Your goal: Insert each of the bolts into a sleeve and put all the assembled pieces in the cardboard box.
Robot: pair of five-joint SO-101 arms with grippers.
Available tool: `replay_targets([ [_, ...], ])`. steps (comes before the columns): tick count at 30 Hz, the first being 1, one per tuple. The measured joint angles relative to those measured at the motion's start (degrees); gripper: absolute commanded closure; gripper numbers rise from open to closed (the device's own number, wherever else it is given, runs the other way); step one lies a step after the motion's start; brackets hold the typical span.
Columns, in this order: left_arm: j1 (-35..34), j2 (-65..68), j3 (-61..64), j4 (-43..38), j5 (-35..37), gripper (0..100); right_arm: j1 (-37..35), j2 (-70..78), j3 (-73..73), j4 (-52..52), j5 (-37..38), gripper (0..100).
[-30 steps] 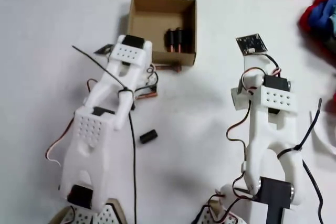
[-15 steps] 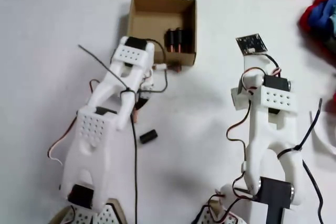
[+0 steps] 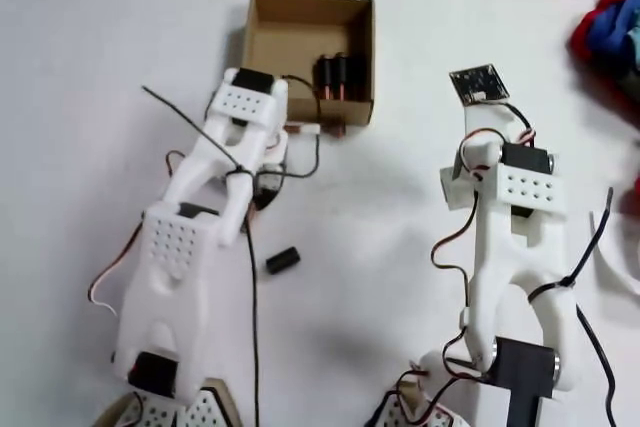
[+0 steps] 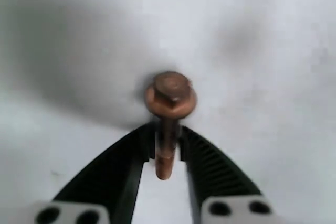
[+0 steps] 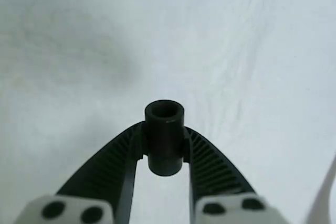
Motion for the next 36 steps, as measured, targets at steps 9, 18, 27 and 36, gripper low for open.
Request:
replay_targets([
  [9, -0.3, 0.4, -4.6, -3.3, 3.3, 76, 0.0, 0.0, 0.0, 0.0, 0.0, 97.8],
  [18, -0.1, 0.4, -7.2, -5.1, 2.4, 85, 0.0, 0.0, 0.0, 0.0, 0.0, 97.8],
  [27, -0.1, 0.4, -7.6, 0.4, 2.4, 84, 0.0, 0.0, 0.0, 0.0, 0.0, 97.8],
  [36, -0.1, 0.4, -7.6, 0.8, 2.4, 84, 0.0, 0.0, 0.0, 0.0, 0.0, 97.8],
])
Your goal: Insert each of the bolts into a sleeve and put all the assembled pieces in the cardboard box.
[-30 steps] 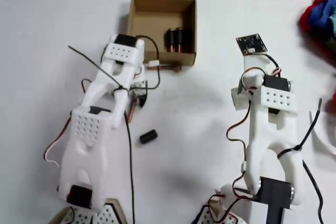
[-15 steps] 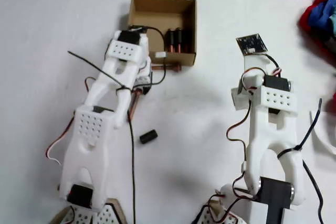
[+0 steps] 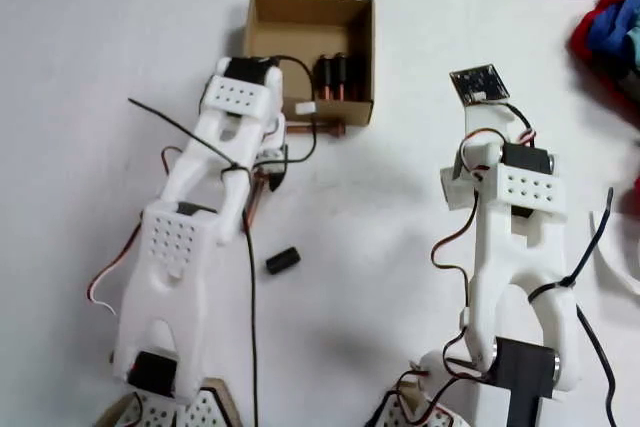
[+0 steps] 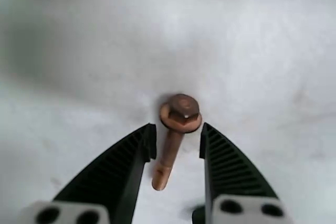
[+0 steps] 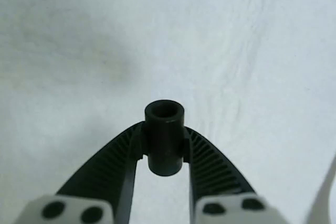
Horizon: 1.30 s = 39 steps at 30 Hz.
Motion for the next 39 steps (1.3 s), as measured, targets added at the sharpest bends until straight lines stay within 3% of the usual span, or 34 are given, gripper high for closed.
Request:
replay_targets([
  [20, -0.1, -0.2, 4.7, -6.8, -0.1, 84, 0.0, 0.0, 0.0, 0.0, 0.0, 97.8],
  [26, 0.1, -0.2, 4.7, -6.9, 0.0, 98, 0.0, 0.0, 0.0, 0.0, 0.0, 97.8],
  [33, 0.3, -0.2, 4.7, -6.5, 0.1, 97, 0.0, -0.4, 0.0, 0.4, 0.0, 97.8],
  [39, 0.1, 0.1, 2.0, -3.0, 0.0, 97, 0.0, -10.3, 4.2, 1.5, 0.0, 97.8],
])
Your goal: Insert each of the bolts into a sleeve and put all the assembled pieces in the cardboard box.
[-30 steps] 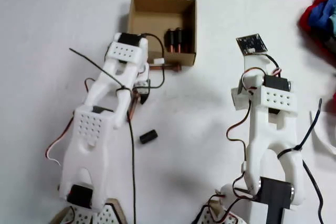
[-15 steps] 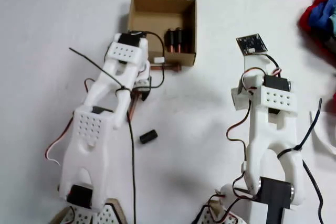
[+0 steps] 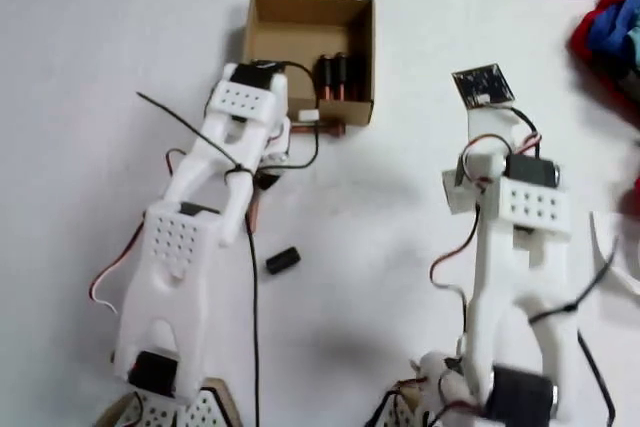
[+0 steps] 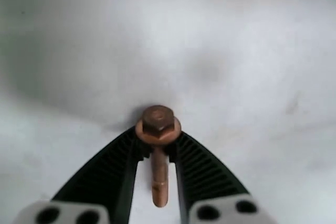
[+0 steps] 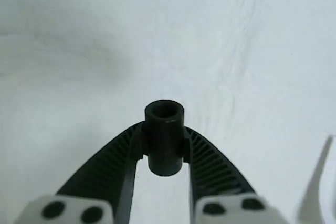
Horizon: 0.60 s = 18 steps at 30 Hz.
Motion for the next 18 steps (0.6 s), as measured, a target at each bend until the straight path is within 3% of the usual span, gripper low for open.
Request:
replay_targets([
  [6, -0.1, -1.3, -5.4, 2.6, 0.1, 97, -0.1, -12.3, 9.1, -0.5, 0.0, 97.8],
  [12, 0.3, -11.0, -9.2, 2.7, 0.1, 97, -0.4, -16.3, 17.5, -6.9, -0.1, 97.8],
  [18, 0.5, -21.5, -9.6, 2.8, -1.2, 98, -6.8, -16.3, 22.0, -15.3, -0.1, 97.8],
])
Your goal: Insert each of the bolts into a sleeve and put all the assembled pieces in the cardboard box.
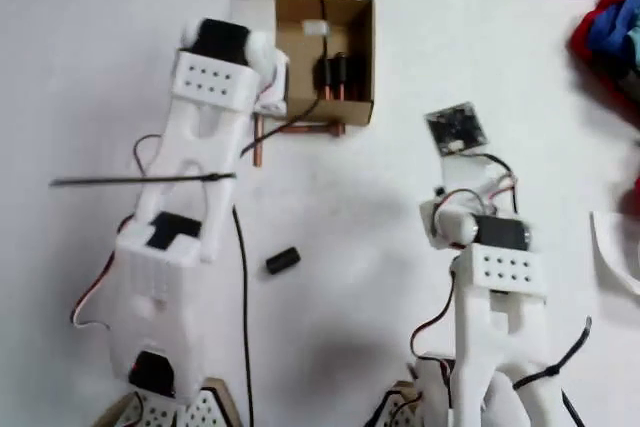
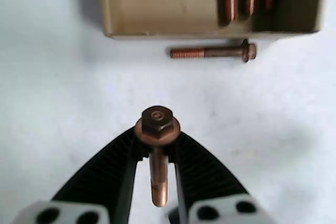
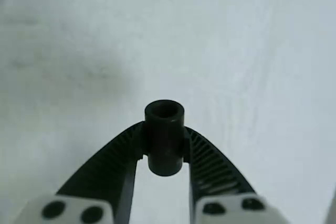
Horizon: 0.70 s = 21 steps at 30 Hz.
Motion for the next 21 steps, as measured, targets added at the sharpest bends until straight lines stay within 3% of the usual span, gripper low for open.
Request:
replay_targets([
  [6, 0.1, -7.7, 3.1, 0.4, -2.5, 98, -5.7, 0.0, 0.2, -5.6, -1.4, 97.8],
  [12, 0.1, -23.7, 18.4, -0.5, -0.4, 98, -6.0, 0.0, 0.4, -6.5, -12.1, 97.8],
  [17, 0.1, -43.5, 38.7, -13.1, -0.4, 98, -6.4, 0.0, 3.7, -13.0, -15.0, 97.8],
  [21, 0.1, -61.1, 60.5, -31.2, -0.5, 98, -10.0, 0.0, 8.4, -22.8, -15.2, 97.8],
])
